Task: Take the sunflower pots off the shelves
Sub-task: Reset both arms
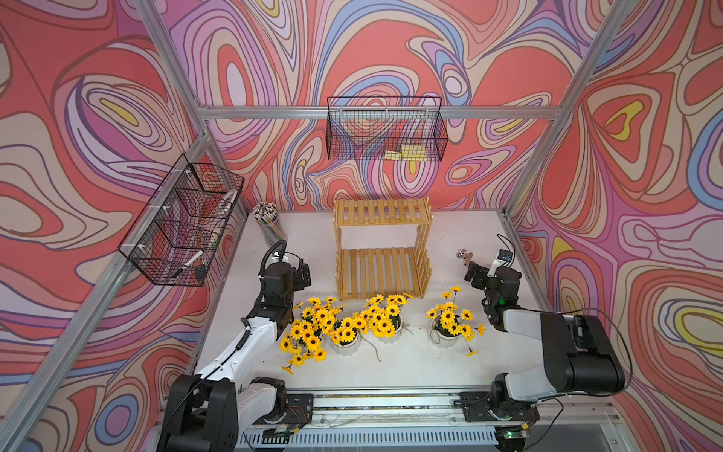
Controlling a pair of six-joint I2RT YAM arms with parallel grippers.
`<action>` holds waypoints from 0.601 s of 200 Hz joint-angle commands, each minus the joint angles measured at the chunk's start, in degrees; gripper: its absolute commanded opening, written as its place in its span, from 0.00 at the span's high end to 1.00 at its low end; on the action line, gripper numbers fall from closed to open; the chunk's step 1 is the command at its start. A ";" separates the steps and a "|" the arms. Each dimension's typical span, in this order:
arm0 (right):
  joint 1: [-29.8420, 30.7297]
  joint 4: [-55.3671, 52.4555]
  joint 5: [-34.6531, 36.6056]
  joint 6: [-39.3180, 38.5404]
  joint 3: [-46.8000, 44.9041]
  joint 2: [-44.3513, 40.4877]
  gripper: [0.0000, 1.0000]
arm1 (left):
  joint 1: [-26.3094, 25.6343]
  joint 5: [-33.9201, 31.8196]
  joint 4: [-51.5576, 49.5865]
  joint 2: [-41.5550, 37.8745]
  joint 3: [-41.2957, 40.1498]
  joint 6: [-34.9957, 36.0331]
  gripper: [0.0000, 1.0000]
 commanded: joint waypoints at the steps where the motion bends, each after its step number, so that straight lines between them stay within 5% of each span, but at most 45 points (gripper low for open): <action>1: 0.91 12.66 -1.81 -3.48 -1.33 3.87 0.02 | 0.56 -2.66 6.25 -0.46 -3.69 1.69 0.00; 33: 4.33 26.06 -0.37 -7.11 -4.14 11.22 0.02 | 1.34 -1.44 9.89 1.36 -5.52 1.96 0.00; 89: 8.66 20.63 5.07 -10.68 -1.84 10.62 0.02 | 1.53 -1.46 18.69 4.95 -10.49 5.68 0.00; 120: 8.70 19.61 5.33 -10.53 -1.16 10.82 0.02 | 1.83 -0.44 35.90 11.74 -14.62 8.39 0.00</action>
